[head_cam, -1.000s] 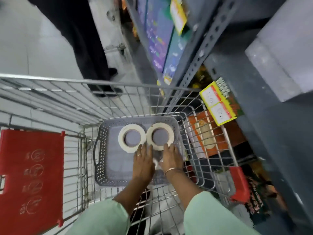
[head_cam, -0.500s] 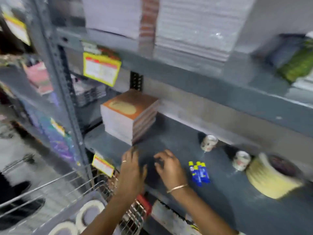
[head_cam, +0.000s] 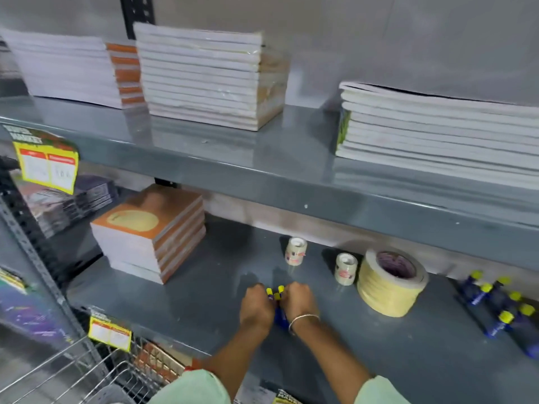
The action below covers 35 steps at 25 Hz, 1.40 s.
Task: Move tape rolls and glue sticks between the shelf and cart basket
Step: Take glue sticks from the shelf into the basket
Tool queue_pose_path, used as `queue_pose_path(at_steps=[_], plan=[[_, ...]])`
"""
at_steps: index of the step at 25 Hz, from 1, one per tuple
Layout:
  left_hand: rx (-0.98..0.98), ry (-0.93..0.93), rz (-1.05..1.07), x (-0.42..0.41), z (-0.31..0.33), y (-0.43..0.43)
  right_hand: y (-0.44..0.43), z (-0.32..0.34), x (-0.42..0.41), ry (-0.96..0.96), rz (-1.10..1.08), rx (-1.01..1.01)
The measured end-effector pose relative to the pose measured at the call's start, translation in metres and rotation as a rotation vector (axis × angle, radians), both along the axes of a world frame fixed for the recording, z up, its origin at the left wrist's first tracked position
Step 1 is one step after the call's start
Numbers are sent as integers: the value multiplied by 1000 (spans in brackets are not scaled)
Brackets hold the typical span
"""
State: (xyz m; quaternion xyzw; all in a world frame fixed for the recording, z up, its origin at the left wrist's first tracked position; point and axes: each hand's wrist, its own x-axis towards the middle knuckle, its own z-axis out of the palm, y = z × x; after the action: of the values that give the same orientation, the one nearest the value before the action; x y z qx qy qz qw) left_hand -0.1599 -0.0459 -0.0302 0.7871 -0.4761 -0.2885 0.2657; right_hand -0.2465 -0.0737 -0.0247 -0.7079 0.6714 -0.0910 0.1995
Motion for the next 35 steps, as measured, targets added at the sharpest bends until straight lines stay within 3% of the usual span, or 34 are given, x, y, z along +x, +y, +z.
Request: queue_pose_path(at_steps=[5, 11, 16, 21, 25, 29, 35], plan=[[56, -25, 19, 2, -9, -5, 2, -2, 13, 164, 84, -32], [46, -34, 107, 33, -10, -1, 7, -3, 28, 179, 126, -46], [-61, 57, 218, 75, 3, 17, 8, 20, 72, -120, 102, -60], [-150, 33, 476, 172, 13, 87, 32, 23, 186, -379, 302, 92], [-39, 18, 739, 257, -18, 188, 106, -30, 286, -420, 379, 312], [204, 81, 908, 306, -89, 297, 194, -119, 353, -282, 488, 542], [483, 201, 982, 314, -220, 379, 298, -254, 387, 12, 647, 673]])
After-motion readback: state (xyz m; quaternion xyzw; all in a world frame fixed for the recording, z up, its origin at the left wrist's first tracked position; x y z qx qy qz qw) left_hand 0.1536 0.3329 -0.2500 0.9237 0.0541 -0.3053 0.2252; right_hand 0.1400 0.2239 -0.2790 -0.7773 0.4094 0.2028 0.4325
